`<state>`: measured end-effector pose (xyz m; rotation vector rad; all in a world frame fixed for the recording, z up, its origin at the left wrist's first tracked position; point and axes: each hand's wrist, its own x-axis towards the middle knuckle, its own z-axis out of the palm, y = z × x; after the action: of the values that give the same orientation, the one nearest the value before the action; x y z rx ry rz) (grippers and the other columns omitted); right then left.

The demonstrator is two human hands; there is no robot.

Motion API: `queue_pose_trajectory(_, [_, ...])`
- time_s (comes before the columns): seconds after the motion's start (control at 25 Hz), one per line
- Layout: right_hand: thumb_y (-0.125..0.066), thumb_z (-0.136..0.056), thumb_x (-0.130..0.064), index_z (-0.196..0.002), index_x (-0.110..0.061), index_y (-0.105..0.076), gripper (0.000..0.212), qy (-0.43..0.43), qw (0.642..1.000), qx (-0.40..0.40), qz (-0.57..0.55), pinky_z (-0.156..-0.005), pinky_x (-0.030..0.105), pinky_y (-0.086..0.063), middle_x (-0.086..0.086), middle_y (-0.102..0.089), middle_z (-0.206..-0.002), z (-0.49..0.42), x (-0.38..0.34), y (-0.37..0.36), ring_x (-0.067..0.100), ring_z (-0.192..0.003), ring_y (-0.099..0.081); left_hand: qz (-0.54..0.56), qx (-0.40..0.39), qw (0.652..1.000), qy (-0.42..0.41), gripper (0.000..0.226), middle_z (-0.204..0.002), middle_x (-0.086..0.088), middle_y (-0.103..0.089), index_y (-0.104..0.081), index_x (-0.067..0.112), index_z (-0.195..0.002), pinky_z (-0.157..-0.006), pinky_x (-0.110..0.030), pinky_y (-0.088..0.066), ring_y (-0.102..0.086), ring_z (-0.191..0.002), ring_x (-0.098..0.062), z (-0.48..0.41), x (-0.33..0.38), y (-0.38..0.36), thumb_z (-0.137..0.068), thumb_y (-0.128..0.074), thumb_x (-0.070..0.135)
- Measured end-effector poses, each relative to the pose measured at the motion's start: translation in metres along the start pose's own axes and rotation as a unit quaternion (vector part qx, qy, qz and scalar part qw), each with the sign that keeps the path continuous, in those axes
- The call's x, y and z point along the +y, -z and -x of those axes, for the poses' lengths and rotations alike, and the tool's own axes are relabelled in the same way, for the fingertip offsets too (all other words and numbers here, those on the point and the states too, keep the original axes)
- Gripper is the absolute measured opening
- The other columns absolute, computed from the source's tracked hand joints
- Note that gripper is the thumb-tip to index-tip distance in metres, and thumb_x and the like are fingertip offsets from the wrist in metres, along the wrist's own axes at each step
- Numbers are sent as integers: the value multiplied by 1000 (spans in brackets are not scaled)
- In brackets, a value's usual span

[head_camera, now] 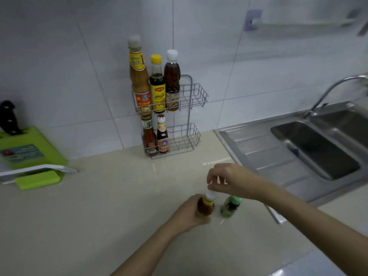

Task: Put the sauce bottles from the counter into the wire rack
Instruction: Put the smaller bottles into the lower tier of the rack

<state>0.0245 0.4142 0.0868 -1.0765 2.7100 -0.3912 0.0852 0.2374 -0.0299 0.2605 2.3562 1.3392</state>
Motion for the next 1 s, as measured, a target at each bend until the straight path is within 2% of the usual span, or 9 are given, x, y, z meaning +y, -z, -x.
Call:
queue_pose_trajectory(0.2, [-53,-92,-41,-125,-24,-53,37,21,995,-2,98,-84,36,-51,-1,-59,-113,18,-7,-26,18,-99,-59,-49,82,995,28,45,-122,5,-64,-53,29,-124,-80,-21,-45,-59,-102,-10,10,11,-10,-82,-68,36])
queue_pose_trajectory(0.28, [-49,-94,-42,-125,-21,-52,37,27,995,3,91,-84,36,-50,1,-61,-112,12,-10,-27,20,-100,-59,-33,83,996,29,46,-119,7,-66,-55,31,-122,-81,-24,-49,-61,-100,-9,19,8,-1,-80,-69,41])
queue_pose_trajectory(0.36, [-45,-96,-45,-122,-21,-51,36,45,998,8,48,-81,34,-49,-1,-62,-105,2,-19,-15,17,-93,-58,-24,75,997,13,45,-114,7,-69,-59,29,-118,-92,-35,-51,-64,-101,-13,30,7,17,-78,-71,44])
queue_pose_trajectory(0.44, [-45,-95,-45,-112,-18,-53,32,80,997,16,8,-75,35,-48,-4,-59,-94,-14,-31,7,14,-80,-53,77,53,996,-14,38,-113,0,-70,-62,23,-116,-97,-42,-51,-66,-106,-19,40,13,34,-81,-72,35])
queue_pose_trajectory(0.48, [-46,-95,-42,-104,-17,-53,28,108,994,29,6,-72,37,-47,-4,-57,-88,-24,-38,19,15,-76,-52,146,45,988,-23,36,-115,-2,-70,-61,20,-119,-97,-39,-53,-66,-108,-19,48,20,41,-85,-70,28])
queue_pose_trajectory(0.56, [-44,-94,-37,-86,-17,-48,22,157,986,44,28,-68,40,-46,-2,-54,-79,-41,-53,45,19,-72,-52,252,40,966,-33,35,-118,-7,-68,-59,16,-123,-96,-37,-53,-66,-111,-22,62,34,53,-89,-65,24])
queue_pose_trajectory(0.68, [-36,-97,-38,-75,-20,-42,29,195,978,33,73,-64,37,-44,-2,-51,-72,-59,-63,70,19,-66,-50,320,54,944,-51,31,-107,-16,-67,-62,18,-114,-97,-50,-48,-66,-102,-36,74,42,63,-88,-61,35])
queue_pose_trajectory(0.88, [-22,-94,-39,-75,-13,-51,44,144,981,66,113,-64,42,-48,6,-57,-71,-76,-61,57,26,-66,-55,307,133,941,-44,28,-91,-6,-69,-67,24,-104,-79,-38,-53,-66,-83,-19,81,52,74,-86,-58,43])
queue_pose_trajectory(1.0, [-29,-98,-31,-86,-9,-52,34,125,955,17,269,-63,39,-48,14,-64,-84,-78,-67,54,34,-76,-62,268,158,950,-34,33,-91,-6,-69,-66,20,-107,-78,-37,-55,-67,-83,-17,82,47,74,-85,-60,44])
